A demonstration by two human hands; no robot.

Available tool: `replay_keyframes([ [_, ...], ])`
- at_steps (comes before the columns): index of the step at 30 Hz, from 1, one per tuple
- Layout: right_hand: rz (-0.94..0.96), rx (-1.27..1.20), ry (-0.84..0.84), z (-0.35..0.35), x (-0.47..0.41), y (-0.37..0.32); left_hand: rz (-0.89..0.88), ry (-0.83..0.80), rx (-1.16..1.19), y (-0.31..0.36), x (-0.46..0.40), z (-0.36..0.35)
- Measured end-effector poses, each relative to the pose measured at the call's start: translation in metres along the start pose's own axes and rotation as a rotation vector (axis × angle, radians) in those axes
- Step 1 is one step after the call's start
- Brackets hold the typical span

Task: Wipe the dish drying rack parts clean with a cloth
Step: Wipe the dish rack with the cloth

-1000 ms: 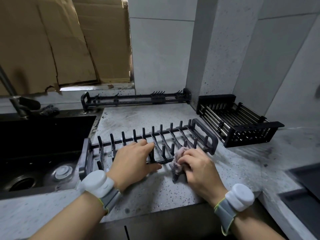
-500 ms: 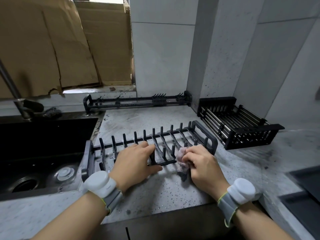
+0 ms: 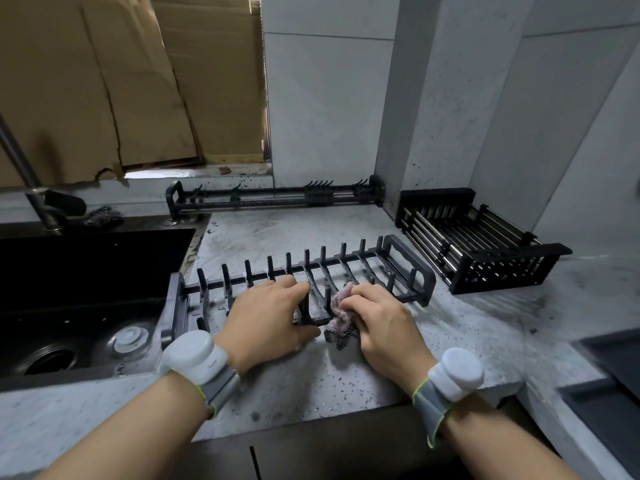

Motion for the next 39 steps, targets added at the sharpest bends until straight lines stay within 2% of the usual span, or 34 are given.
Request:
replay_keyframes([
  [3, 0.141, 0.028, -0.116, 0.004, 0.001, -0.004, -0.002, -0.013, -0.005, 0.000, -0.001, -0.001],
  [5, 0.157, 0.092, -0.099, 0.011, -0.001, 0.001, 0.007, -0.002, -0.009, -0.002, -0.001, -0.001],
  [9, -0.028, 0.128, 0.084, 0.022, 0.006, 0.021, 0.010, 0.003, 0.018, -0.004, -0.001, -0.005],
  [14, -0.145, 0.071, -0.052, 0.016, 0.021, 0.041, 0.020, -0.001, 0.018, -0.006, -0.001, -0.006],
  [19, -0.184, -0.074, 0.097, 0.053, 0.024, 0.054, 0.037, 0.000, 0.016, -0.003, -0.008, -0.005],
  [24, -0.211, -0.130, 0.139, 0.055, 0.011, 0.045, 0.034, 0.007, 0.006, 0.017, -0.029, -0.001],
  [30, -0.191, -0.016, 0.126, 0.013, -0.003, 0.032, -0.003, -0.007, 0.063, 0.030, -0.039, -0.004],
  [35, -0.142, 0.187, 0.086, 0.001, -0.007, 0.028, -0.026, -0.099, 0.076, 0.028, -0.042, -0.005],
  [39, -0.147, 0.196, 0.044, 0.000, -0.010, 0.030, -0.056, -0.117, 0.052, 0.025, -0.035, 0.008],
])
Point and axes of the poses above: each hand's wrist, its own x-axis away from the middle knuckle, its own z-axis out of the back of the hand, y = z × x, the point moved 10 cm from there along -x, towards the middle knuckle, and after that the axes turned 14 degrees about -z, right-handed, at the moved point
